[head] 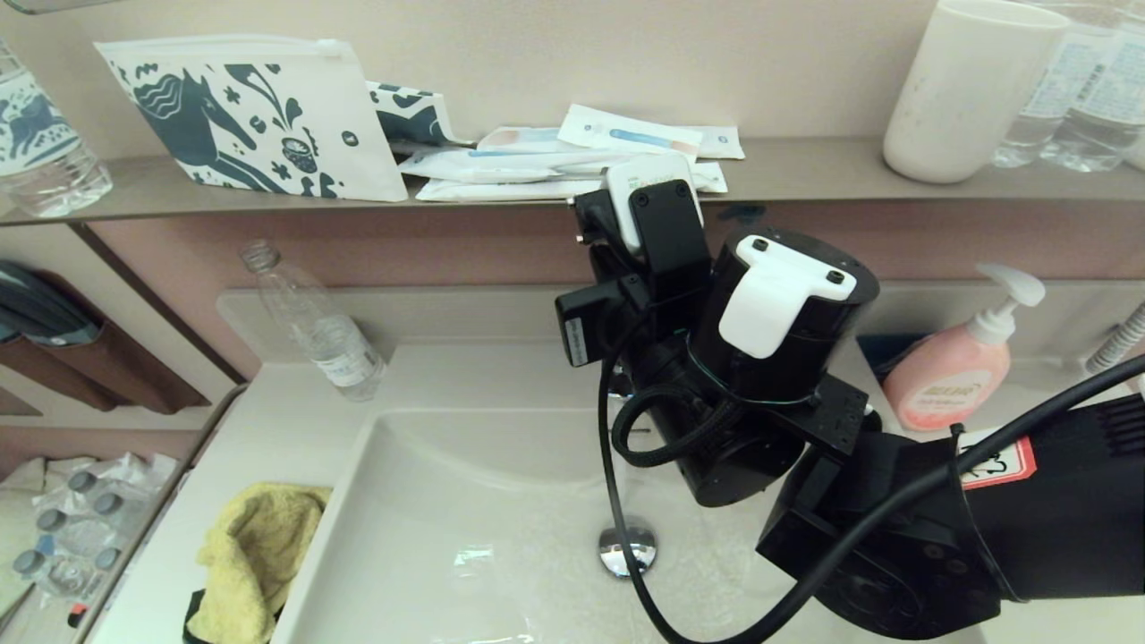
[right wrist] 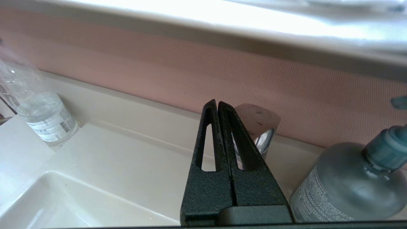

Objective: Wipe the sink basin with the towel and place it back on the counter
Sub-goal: Turn off the faucet

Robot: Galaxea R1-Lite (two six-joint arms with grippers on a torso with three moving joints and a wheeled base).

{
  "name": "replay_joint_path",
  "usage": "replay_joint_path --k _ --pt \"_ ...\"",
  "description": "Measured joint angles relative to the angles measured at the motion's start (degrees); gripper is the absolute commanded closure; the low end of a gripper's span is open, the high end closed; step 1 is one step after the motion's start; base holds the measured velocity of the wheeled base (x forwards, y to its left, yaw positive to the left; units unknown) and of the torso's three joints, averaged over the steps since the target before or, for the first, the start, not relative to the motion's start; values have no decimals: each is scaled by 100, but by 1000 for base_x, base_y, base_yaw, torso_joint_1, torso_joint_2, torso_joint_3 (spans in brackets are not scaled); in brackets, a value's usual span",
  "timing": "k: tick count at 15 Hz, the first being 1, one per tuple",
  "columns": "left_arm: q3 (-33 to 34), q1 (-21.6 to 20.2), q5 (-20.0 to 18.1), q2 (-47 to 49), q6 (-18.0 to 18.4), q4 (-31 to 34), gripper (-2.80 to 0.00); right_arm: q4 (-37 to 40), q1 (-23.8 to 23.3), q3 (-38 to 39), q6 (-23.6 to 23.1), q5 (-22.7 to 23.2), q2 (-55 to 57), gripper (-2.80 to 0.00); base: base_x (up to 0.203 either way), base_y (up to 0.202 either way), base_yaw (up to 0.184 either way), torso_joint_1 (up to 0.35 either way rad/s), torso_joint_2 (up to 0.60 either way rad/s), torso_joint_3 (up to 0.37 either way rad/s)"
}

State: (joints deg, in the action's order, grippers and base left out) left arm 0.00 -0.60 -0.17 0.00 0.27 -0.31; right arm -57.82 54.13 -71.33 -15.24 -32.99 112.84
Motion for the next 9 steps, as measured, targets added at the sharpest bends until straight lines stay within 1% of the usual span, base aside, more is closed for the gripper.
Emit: replay_joint_path --k 5,9 --pt "0 0 -2 0 -2 0 0 6 -45 5 -39 -1 -93 0 0 0 0 0 0 0" --pt "0 0 -2 0 0 1 0 7 -183 -16 -122 7 -104 0 0 0 0 0 0 0"
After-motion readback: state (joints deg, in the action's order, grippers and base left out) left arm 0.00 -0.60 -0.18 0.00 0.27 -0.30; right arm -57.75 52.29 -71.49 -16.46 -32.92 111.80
